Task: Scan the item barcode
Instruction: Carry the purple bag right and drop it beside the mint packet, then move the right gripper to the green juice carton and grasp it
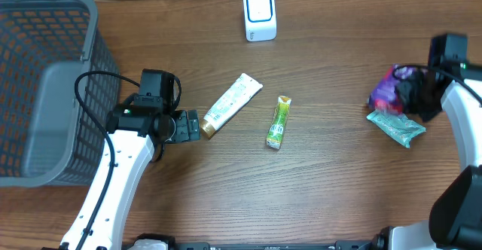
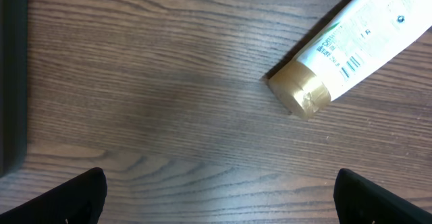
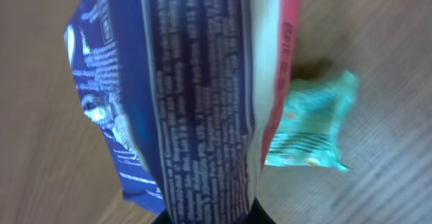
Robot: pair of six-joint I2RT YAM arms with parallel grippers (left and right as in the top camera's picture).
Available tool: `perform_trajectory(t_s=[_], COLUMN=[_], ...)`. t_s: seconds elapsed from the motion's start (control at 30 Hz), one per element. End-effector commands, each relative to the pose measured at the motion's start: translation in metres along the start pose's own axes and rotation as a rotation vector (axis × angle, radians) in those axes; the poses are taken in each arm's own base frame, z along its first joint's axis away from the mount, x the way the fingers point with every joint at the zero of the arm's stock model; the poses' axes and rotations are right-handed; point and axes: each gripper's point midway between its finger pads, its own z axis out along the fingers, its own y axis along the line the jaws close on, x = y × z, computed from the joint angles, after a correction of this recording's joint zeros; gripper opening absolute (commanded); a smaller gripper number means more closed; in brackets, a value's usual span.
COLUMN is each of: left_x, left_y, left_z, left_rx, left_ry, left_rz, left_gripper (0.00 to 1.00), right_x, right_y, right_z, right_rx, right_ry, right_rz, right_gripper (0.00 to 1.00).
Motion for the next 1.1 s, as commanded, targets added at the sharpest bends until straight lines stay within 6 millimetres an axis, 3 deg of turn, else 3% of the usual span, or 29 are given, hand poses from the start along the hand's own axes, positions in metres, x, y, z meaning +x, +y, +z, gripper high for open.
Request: perform_trajectory(t_s=[0.0,0.07,0.17,0.27,0.37,0.43,0.57,0.77,0.87,1.03,1.07], left_x=[0.000,0.000,0.000,0.000,0.000,0.000,0.000,0.000,0.000,0.000,0.000], left_y=[0.000,0.000,0.000,0.000,0.000,0.000,0.000,0.000,0.000,0.000,0.000], left_z=[0.002,0.002,0.002,0.002,0.002,0.002,0.002,0.002,0.002,0.002,0.002], left_rx=[-0.008,-0.008,-0.008,-0.008,-0.008,-0.008,-0.008,-0.008,-0.008,-0.008,-0.008], left_ry=[0.000,0.000,0.000,0.000,0.000,0.000,0.000,0.000,0.000,0.001,0.000], left_rz=[-0.007,-0.007,-0.007,-0.007,-0.007,-0.007,-0.007,-0.007,-0.007,-0.007,-0.007], left_gripper=[1.00,1.00,1.00,1.00,1.00,1.00,1.00,1.00,0.99,1.00,1.00], right_x=[0.001,0.002,0.001,-0.008,-0.007,0.005,0.046,0.121,0.151,0.181,0.188], right_y=[-0.016,-0.023,-0.025,-0.016,0.007,0.032,0.077,0.124,0.147,0.179,0.190], right_z=[0.005,0.003,-0.011,-0.048,-0.088,-0.111,-0.129,-0.104,-0.070,-0.029,-0.013], right_rx=[0.000,0.016,0.021,-0.007,-0.100,-0.203,-0.362,-0.407,-0.386,-0.375,-0.371], right_ry=[0.022,0.038,0.049,0.014,-0.008,-0.003,0.052,0.139,0.119,0.111,0.090], right_rz=[0.036,0.009,-0.005,-0.070,-0.166,-0.258,-0.403,-0.626,-0.736,-0.830,-0.861], right_gripper=[0.56,0.68,0.69,0.71,0.73,0.74,0.75,0.74,0.74,0.74,0.74])
